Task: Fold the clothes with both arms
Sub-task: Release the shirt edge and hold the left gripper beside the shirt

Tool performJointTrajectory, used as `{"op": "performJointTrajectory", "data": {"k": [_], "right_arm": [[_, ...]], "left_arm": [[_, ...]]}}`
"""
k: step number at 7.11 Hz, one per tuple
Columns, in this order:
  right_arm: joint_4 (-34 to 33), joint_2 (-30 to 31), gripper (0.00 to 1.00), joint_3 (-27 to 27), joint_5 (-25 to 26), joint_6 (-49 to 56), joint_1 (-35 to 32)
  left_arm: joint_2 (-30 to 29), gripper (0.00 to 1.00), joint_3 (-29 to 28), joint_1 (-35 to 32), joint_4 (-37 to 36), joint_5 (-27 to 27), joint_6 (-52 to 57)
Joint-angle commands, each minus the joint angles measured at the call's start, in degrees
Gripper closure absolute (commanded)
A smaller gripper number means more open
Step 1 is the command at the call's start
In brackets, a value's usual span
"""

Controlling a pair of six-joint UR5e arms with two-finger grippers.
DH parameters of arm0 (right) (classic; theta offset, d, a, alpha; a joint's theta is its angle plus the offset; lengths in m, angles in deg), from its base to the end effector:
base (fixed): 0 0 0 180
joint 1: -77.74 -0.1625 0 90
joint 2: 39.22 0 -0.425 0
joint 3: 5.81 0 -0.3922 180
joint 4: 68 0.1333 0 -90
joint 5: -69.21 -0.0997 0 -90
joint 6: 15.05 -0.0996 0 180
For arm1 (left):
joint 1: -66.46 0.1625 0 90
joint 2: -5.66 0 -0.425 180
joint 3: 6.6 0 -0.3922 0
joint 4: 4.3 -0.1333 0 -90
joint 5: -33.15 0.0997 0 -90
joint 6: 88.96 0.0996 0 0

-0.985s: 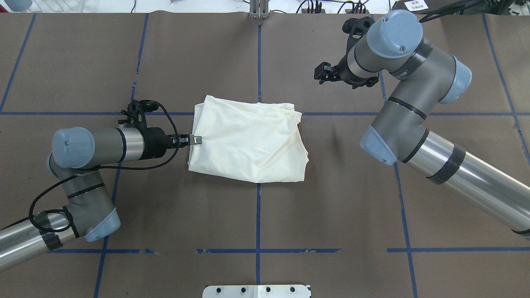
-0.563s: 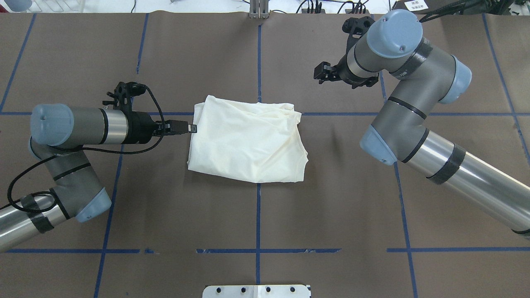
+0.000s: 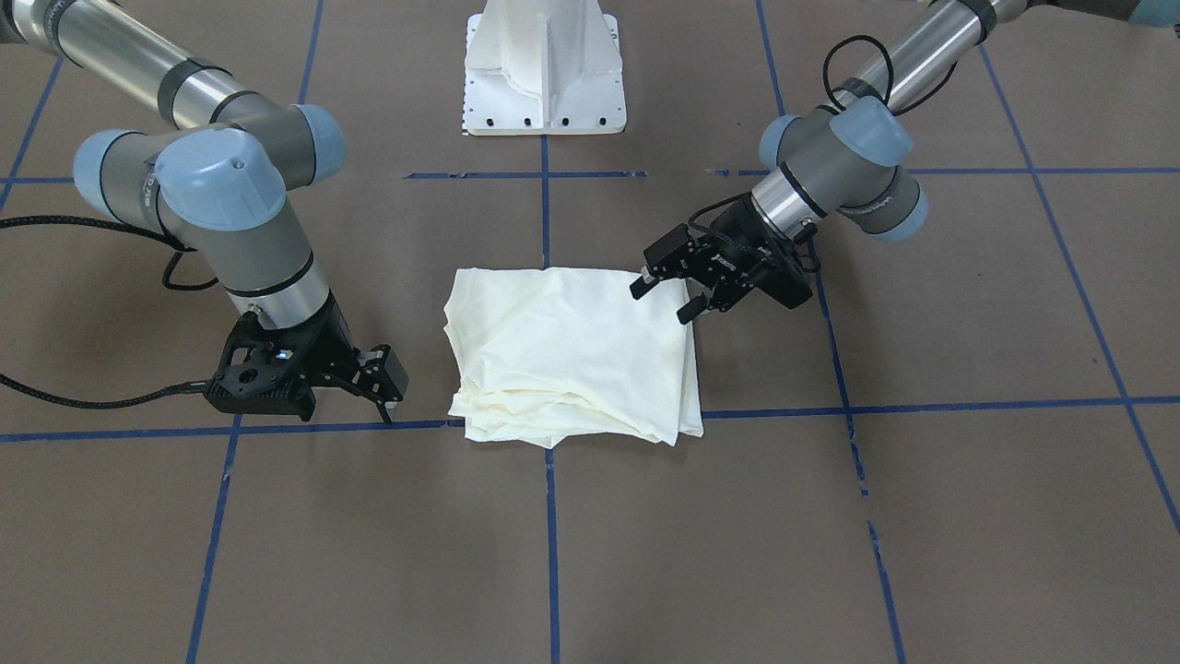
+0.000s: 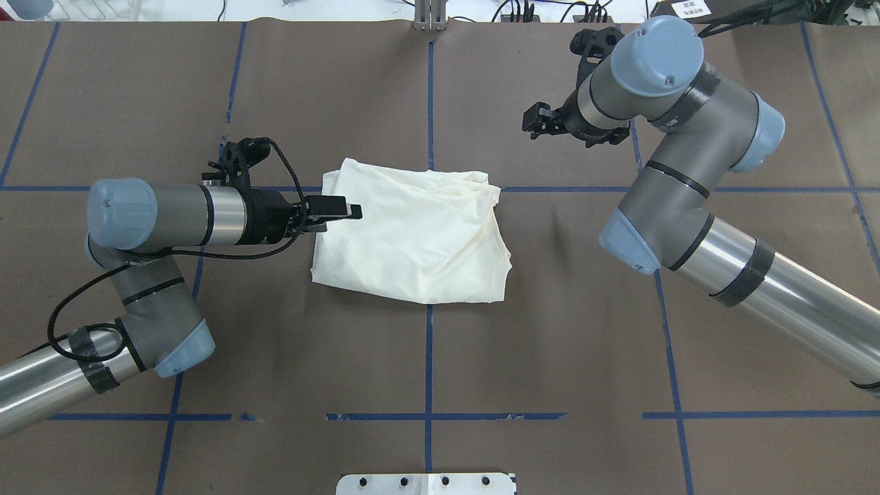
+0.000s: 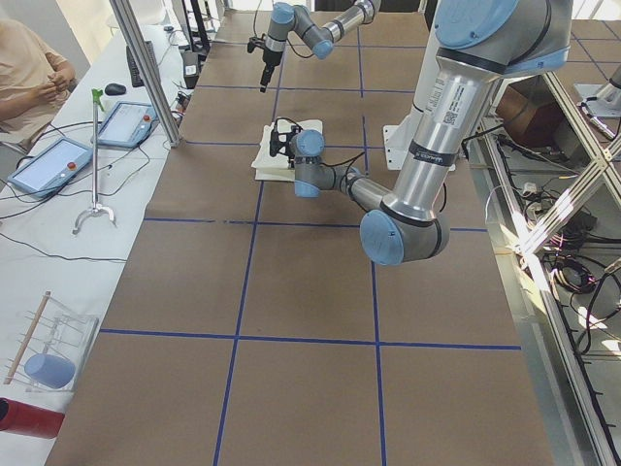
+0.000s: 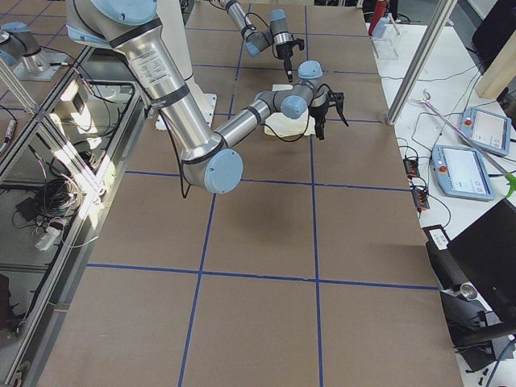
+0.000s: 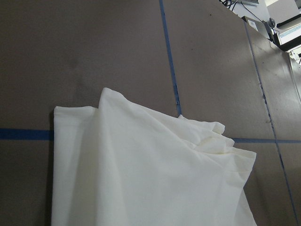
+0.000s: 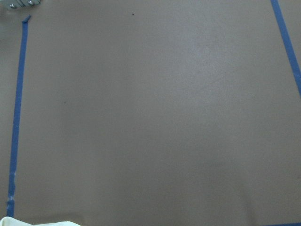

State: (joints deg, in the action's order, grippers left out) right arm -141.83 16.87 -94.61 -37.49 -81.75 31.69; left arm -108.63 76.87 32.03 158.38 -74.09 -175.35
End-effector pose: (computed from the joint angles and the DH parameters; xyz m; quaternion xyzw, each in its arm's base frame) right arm -0.4136 -0.5799 0.2909 0.1242 -0.4119 0.1188 0.8949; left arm 0.4714 -0.4490 0.3298 0.1289 0.6979 -0.0825 0.6997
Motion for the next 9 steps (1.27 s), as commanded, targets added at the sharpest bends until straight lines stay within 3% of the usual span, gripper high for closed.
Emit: {"op": "performJointTrajectory", "data": {"k": [1, 9], "right_arm": [[0.0, 0.5, 0.0, -0.5, 0.0, -0.01, 0.08], [0.0, 0.95, 0.0, -0.85, 0.09, -0.01, 0.26]], "left_arm": [[0.21, 0.0, -0.15, 3.22, 0.17, 1.59, -1.05], [3.64, 0.0, -0.24, 5.34, 0.18, 4.31, -0.62]]}}
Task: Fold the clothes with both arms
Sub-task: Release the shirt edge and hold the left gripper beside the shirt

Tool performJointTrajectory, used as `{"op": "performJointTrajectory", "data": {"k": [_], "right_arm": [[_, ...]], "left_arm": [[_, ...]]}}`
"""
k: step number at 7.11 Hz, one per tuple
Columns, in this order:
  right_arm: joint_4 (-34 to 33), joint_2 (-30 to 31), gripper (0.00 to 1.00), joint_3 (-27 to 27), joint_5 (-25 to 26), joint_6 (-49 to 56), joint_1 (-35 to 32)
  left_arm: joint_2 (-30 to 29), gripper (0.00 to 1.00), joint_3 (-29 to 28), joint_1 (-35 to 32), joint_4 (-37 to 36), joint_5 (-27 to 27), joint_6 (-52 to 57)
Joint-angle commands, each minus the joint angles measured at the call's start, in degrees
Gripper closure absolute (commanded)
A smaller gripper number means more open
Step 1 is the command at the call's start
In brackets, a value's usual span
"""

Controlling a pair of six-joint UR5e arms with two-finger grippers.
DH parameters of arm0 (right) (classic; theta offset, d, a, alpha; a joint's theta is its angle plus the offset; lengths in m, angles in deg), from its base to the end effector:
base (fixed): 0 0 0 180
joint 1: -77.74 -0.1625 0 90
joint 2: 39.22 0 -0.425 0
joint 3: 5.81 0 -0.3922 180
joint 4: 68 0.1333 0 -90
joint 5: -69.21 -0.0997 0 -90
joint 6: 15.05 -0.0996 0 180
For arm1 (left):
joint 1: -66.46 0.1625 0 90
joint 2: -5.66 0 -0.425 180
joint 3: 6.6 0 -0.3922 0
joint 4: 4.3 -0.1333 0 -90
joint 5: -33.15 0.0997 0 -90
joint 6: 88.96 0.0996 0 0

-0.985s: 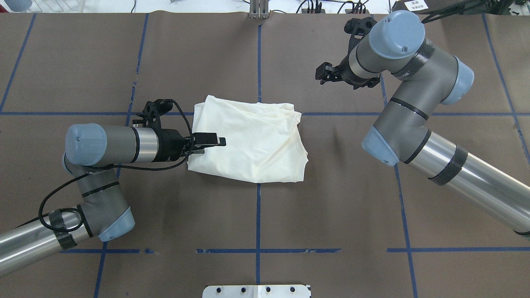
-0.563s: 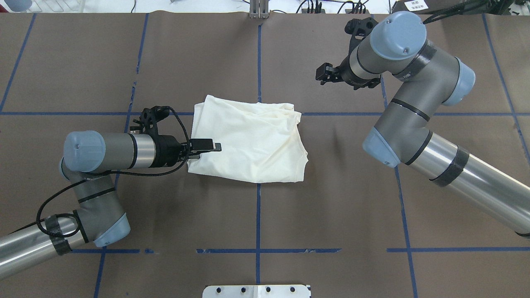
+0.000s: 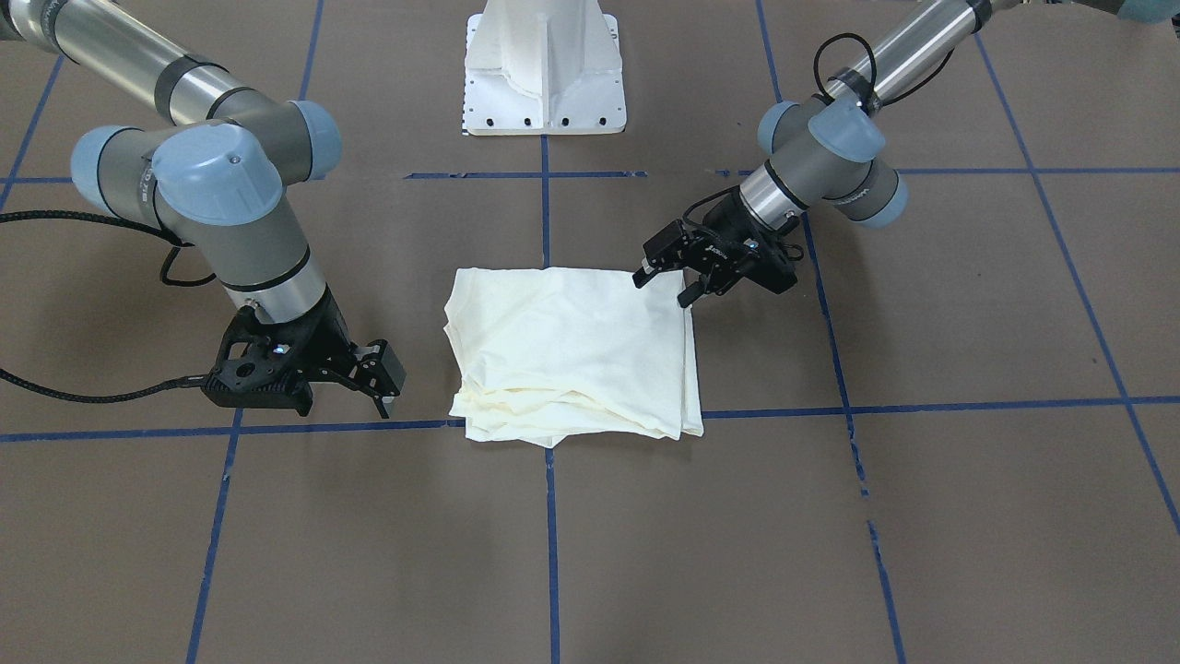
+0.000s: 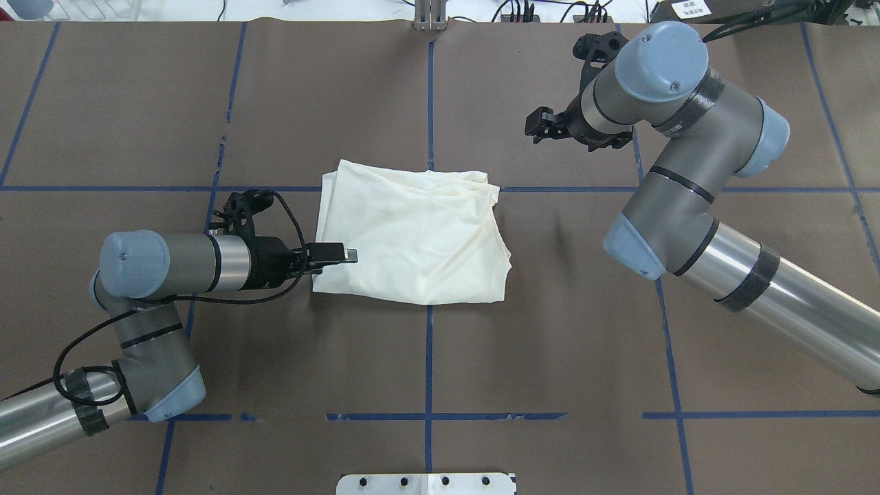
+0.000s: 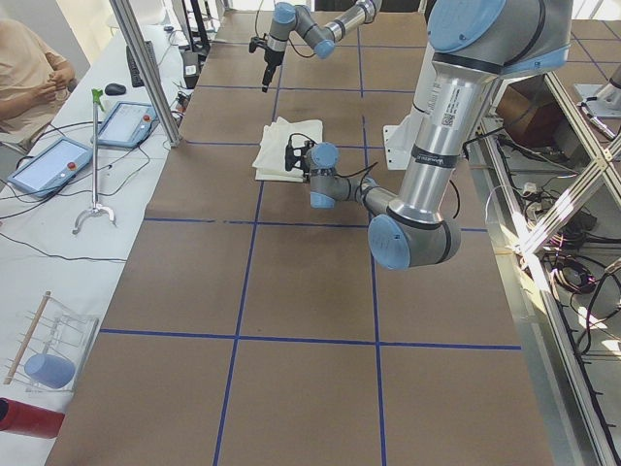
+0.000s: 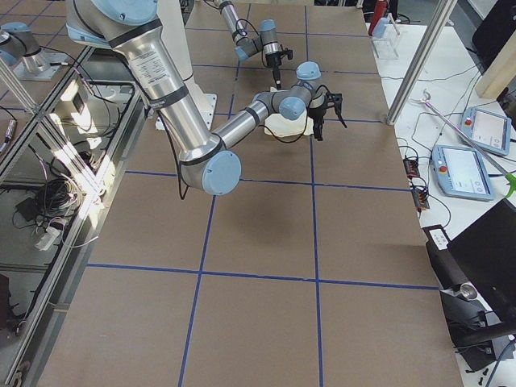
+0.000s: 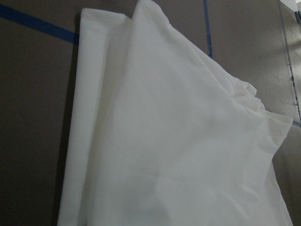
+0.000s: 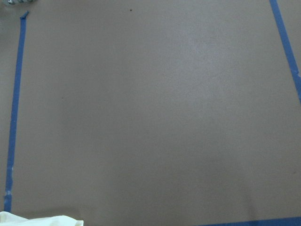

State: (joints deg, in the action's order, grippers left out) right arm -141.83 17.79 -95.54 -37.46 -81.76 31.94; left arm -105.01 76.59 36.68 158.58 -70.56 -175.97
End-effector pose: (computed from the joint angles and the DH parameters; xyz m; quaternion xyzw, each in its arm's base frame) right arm -0.4121 -0.5740 0.2946 0.1235 -0.4121 0.1170 0.8951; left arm 0.4950 -0.4096 0.3722 0.1091 0.6786 -0.0875 0.7211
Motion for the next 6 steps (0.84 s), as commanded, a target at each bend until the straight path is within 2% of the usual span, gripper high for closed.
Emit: {"op": "performJointTrajectory", "data": {"k": [1, 3, 5, 6], "right_arm": [[0.0, 0.03, 0.0, 0.08, -0.03, 0.0, 0.0], [-1.22, -0.15, 0.0, -0.1, -0.9, 0.87, -0.43], [-6.99, 0.29, 0.0, -1.84, -7.46, 5.23, -6.11], [-12.95, 3.95, 0.0, -7.42, -8.8, 12.84, -8.15]], "left_arm": [[0.02, 0.0, 0.57, 0.69, -0.02, 0.7, 0.0], [-0.15, 0.0, 2.5, -1.92, -3.25, -1.4, 2.27], [-0.15, 0.0, 8.8, -8.68, -15.86, -6.93, 12.43], [0.02, 0.0, 12.92, -12.19, -24.63, -9.38, 19.09]]}}
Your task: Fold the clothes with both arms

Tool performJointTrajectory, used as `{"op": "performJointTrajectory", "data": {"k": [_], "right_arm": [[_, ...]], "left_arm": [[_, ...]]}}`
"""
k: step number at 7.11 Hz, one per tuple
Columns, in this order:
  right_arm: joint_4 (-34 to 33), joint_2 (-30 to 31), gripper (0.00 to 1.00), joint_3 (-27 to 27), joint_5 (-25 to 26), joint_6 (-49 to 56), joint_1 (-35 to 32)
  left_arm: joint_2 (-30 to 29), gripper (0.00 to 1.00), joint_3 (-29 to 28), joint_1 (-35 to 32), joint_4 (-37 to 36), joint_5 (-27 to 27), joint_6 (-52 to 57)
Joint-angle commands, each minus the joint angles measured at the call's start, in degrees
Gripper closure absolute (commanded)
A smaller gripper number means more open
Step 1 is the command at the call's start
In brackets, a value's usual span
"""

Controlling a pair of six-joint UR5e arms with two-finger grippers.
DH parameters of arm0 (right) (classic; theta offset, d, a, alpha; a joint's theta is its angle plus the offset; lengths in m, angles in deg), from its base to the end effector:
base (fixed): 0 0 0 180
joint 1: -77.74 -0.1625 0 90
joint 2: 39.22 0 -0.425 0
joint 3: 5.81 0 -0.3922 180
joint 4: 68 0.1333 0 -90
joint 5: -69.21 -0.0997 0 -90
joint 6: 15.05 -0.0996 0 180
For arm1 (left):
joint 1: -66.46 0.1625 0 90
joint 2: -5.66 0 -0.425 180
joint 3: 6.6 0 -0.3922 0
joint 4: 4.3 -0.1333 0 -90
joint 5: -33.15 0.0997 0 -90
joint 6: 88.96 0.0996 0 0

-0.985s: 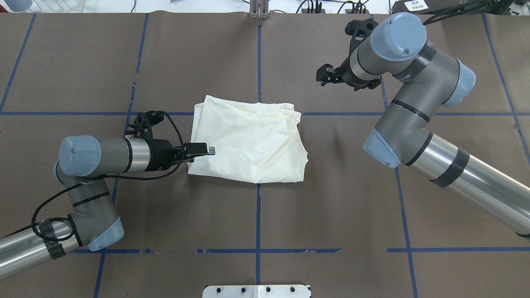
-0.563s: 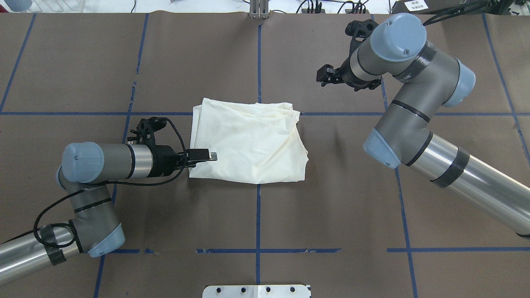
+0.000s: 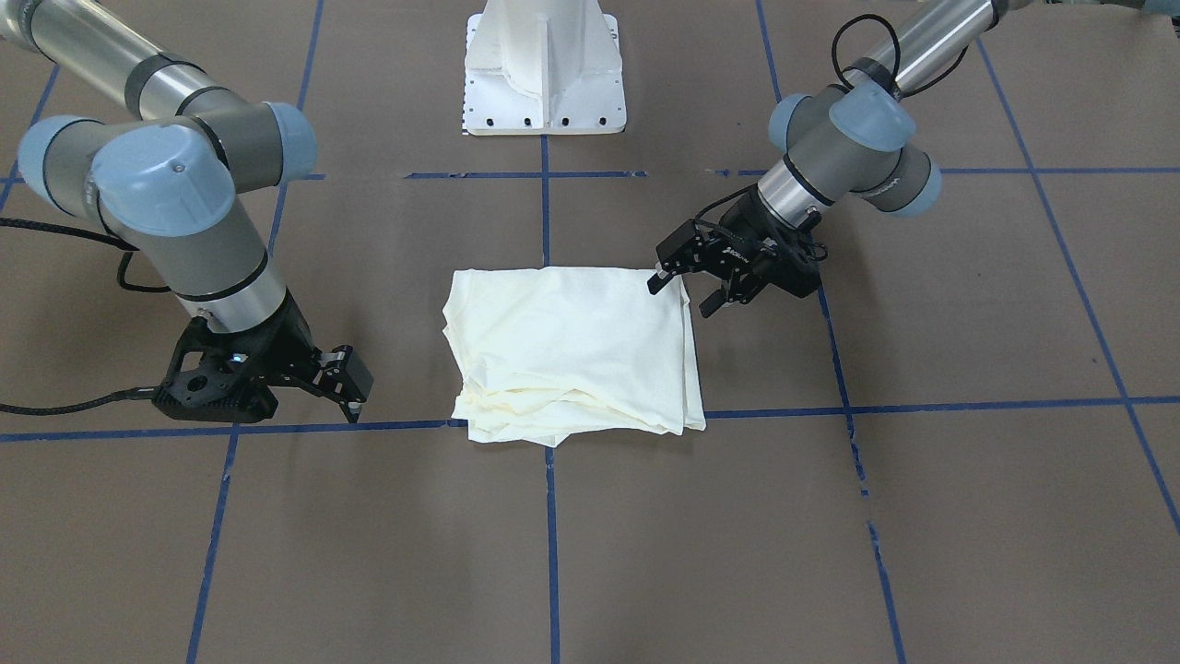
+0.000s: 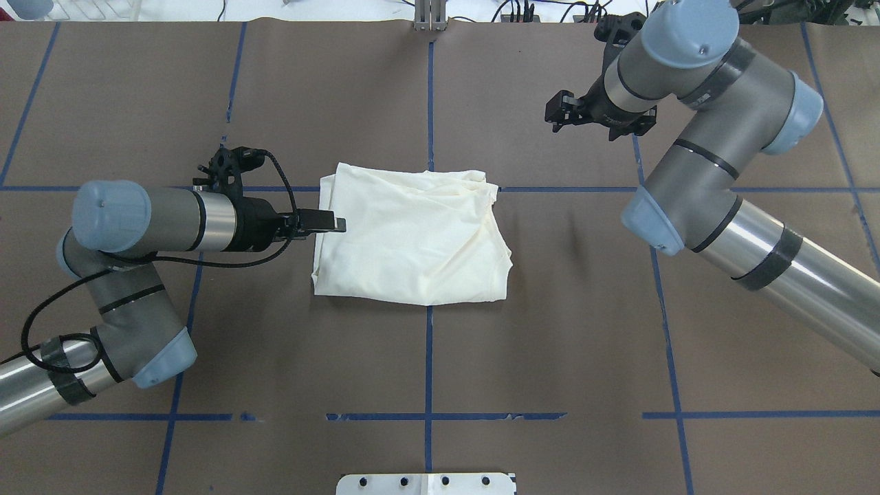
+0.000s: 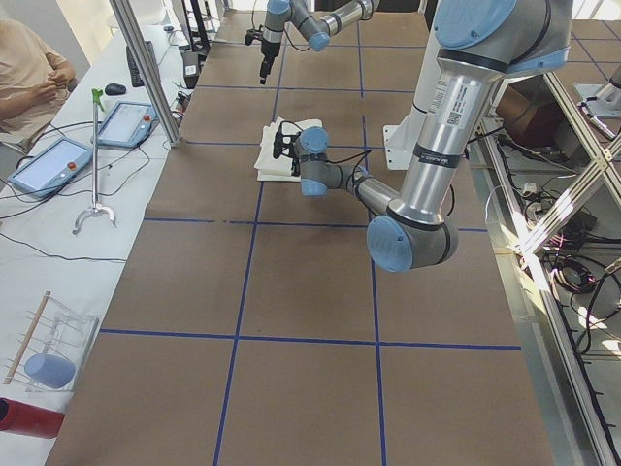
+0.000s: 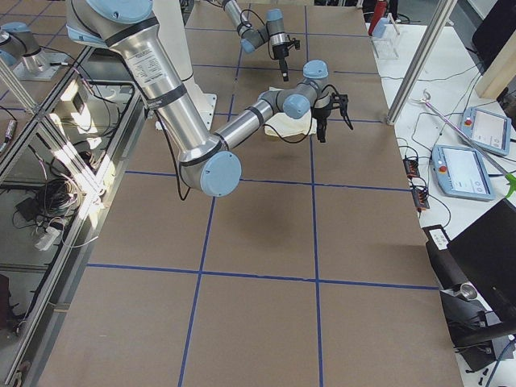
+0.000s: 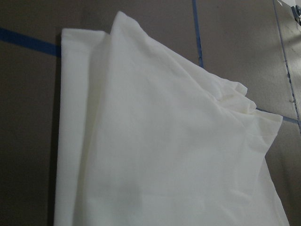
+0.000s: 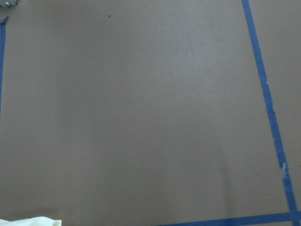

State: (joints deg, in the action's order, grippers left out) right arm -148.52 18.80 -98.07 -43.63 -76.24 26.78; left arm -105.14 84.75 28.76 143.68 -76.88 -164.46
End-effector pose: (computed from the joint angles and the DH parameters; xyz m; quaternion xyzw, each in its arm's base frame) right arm -0.3578 -0.5915 0.2998 0.0930 -0.3979 0.1024 0.9069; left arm 0.4326 -0.4597 0.3297 0.1593 0.6278 -0.0419 0.7608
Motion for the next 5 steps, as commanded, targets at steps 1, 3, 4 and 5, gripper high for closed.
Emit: {"op": "performJointTrajectory", "data": {"k": [1, 3, 4, 5], "right_arm": [[-12.23, 7.41, 0.0, -10.78, -3.95, 15.67, -6.57], [-15.55, 20.47, 0.0, -15.31, -7.64, 37.87, -16.83], [-15.98, 26.12, 0.0, -14.28, -12.01, 54.09, -25.16], [-15.98, 30.44, 0.0, -11.57, -15.27, 65.73, -32.55]], "left_arm": [[1.89, 0.0, 10.02, -7.01, -18.95, -4.82, 16.96], [5.23, 0.0, 21.88, -12.89, -39.33, -5.02, 36.65], [5.51, 0.0, 25.68, -17.71, -48.92, -4.93, 46.83], [8.03, 0.0, 26.24, -23.33, -51.89, -5.54, 57.38]]}}
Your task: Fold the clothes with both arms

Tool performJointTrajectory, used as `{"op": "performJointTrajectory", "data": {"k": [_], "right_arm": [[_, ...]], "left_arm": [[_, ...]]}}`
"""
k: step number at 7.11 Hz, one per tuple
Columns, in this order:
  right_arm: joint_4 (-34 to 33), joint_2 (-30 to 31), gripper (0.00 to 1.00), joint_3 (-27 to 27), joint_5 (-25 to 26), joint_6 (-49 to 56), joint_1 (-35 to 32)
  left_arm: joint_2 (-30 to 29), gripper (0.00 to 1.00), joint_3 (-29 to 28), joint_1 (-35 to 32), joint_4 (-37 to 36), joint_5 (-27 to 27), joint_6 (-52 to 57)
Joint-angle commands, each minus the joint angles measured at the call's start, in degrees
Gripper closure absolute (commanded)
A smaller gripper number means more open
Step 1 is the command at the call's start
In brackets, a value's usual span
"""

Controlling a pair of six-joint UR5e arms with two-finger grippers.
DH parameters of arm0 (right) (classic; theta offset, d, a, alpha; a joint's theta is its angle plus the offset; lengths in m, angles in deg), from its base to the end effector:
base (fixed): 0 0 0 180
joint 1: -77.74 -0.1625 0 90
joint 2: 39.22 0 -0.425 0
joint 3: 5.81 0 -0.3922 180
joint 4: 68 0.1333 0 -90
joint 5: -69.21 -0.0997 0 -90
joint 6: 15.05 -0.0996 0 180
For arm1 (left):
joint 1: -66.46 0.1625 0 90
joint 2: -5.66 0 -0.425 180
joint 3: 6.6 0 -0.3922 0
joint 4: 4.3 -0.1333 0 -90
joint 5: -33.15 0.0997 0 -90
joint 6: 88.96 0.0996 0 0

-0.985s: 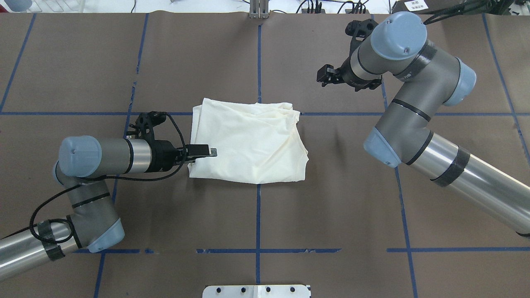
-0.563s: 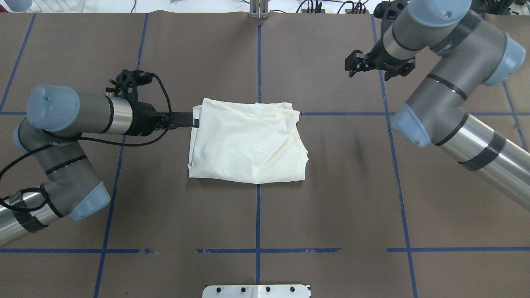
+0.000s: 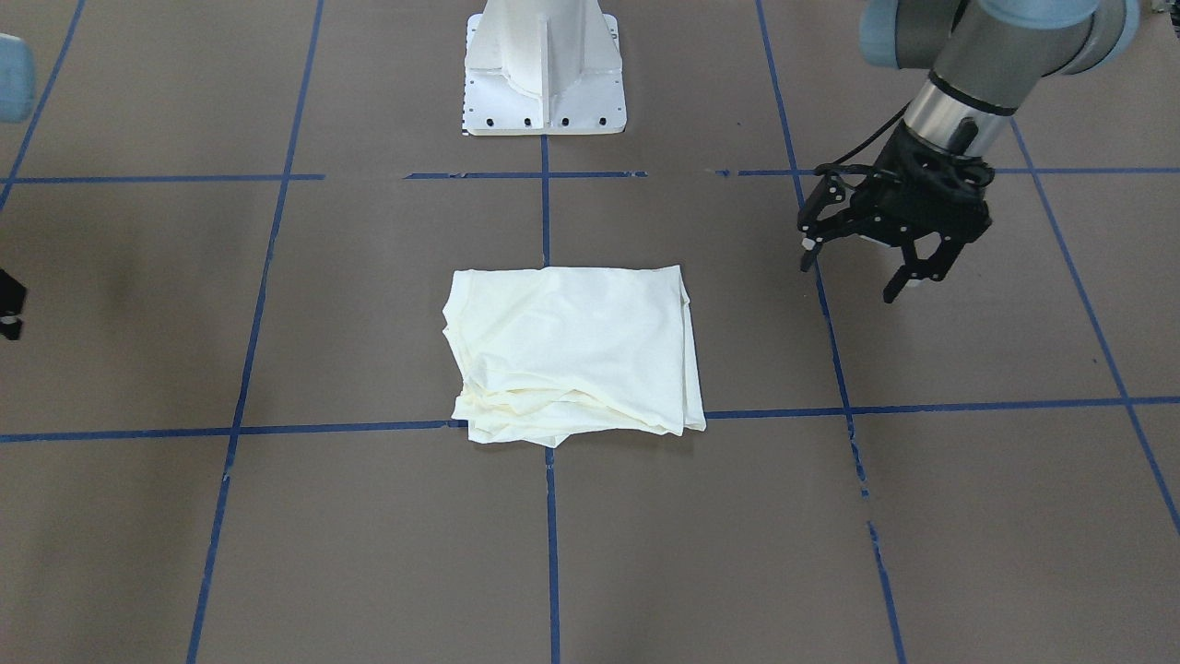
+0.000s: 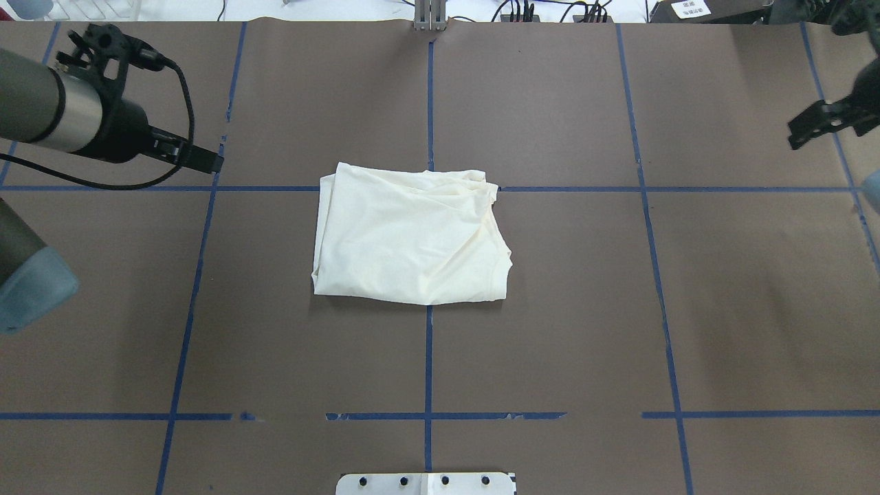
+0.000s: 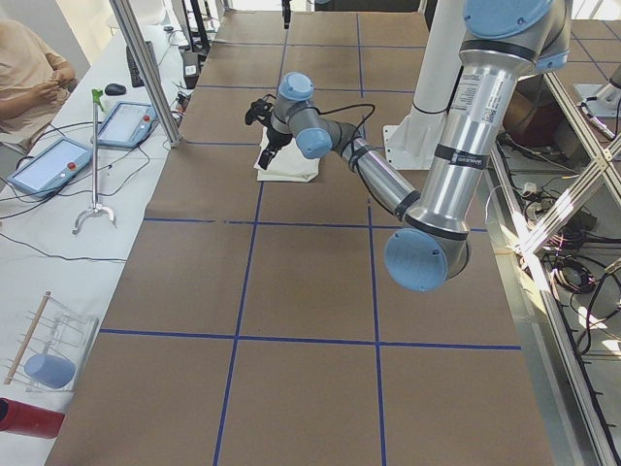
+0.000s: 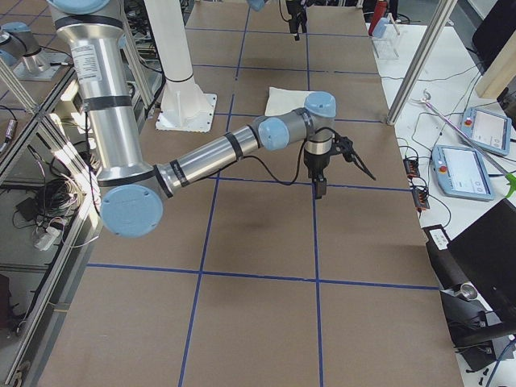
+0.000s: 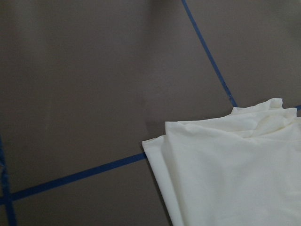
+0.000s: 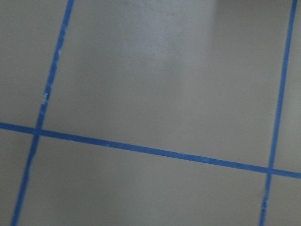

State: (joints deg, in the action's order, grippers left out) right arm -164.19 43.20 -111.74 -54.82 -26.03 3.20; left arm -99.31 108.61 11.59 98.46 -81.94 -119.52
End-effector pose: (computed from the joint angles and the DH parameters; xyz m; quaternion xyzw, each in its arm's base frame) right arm -0.0680 -0.5368 0.4765 0.0740 -0.3145 -0.0810 0.9429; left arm 0.2371 -0.4953 0.2948 0.2601 0.3993 0.1316 0.8692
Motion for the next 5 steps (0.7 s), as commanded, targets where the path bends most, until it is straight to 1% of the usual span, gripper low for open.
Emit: {"op": "performJointTrajectory", "data": {"k": [1, 2, 3, 4, 5], "right_arm": [[0.04, 10.0, 0.0, 5.35, -5.25, 22.6, -12.95], [0.39, 12.99, 0.0, 7.64, -3.69, 23.8, -15.78], [0.39, 15.02, 0.0, 9.32, -3.5, 23.73, -18.68], [0.3, 17.39, 0.0, 9.33, -3.93, 23.21, -19.84], [0.39, 19.42, 0.0, 8.55, -4.11, 23.2, -20.2]], "left_arm": [[5.79, 0.0, 1.87, -12.65, -6.78, -3.79, 22.46], [8.79, 0.0, 0.99, -18.98, -6.87, -8.87, 24.65], [12.12, 0.0, 0.03, -21.3, -7.13, -10.4, 24.15], [14.68, 0.0, -4.16, -23.33, -7.31, -14.07, 24.58], [16.97, 0.0, -6.46, -26.13, -7.14, -15.5, 24.67]]}}
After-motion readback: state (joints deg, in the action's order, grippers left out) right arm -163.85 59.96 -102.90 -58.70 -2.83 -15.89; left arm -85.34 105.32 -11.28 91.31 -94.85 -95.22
